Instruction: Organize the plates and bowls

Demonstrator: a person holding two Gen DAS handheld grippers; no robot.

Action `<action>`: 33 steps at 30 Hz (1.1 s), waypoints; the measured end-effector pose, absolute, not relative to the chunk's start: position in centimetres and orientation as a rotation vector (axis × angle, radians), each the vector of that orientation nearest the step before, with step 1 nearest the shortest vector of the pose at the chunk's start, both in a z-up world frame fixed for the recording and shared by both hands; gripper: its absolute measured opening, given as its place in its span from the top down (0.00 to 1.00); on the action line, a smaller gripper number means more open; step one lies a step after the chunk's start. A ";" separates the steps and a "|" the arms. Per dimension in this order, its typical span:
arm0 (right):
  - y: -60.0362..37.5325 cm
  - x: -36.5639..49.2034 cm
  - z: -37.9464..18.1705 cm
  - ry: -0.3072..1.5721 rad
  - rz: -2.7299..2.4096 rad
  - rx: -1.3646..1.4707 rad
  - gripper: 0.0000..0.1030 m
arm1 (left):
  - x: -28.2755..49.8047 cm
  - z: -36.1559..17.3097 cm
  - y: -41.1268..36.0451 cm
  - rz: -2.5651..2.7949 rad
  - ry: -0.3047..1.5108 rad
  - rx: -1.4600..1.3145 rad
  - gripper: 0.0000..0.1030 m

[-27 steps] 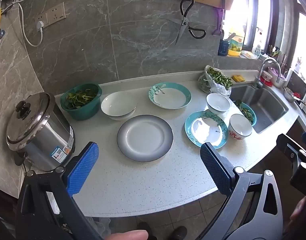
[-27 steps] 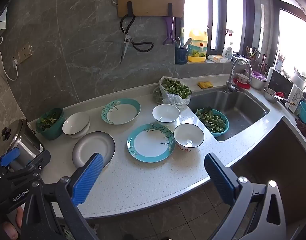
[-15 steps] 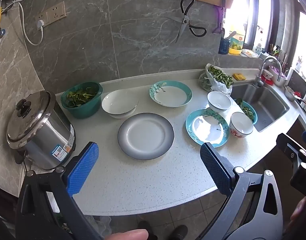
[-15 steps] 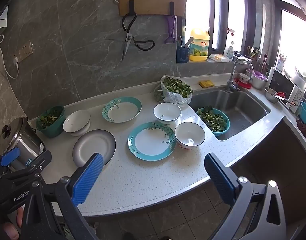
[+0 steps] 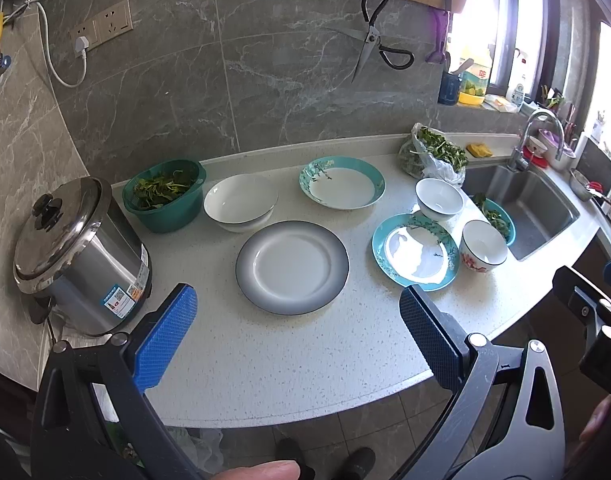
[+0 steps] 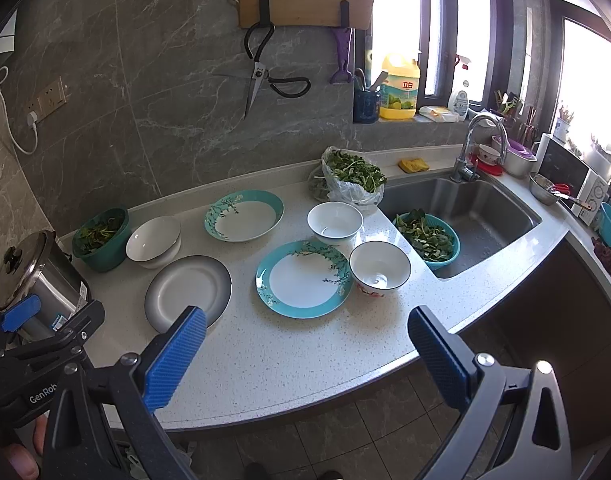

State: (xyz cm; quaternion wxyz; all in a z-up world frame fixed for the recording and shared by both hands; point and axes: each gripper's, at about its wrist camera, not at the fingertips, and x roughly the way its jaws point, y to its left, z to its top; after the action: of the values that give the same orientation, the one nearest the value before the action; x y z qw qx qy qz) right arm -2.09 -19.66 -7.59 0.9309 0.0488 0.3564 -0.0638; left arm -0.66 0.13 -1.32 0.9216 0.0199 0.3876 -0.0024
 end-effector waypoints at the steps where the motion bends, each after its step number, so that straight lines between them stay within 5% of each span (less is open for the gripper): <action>1: -19.6 -2.1 -7.6 0.729 -0.131 0.100 0.00 | -0.7 -1.4 0.2 -0.004 0.796 0.041 0.00; 33: -19.8 -2.0 -7.8 0.735 -0.130 0.099 0.00 | -0.2 -1.8 0.1 -0.004 0.815 0.046 0.00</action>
State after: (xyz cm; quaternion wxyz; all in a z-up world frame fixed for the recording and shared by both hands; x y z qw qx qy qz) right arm -1.97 -19.80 -7.84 0.9299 0.0483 0.3590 -0.0637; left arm -0.22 0.08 -1.79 0.9179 0.0225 0.3962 -0.0019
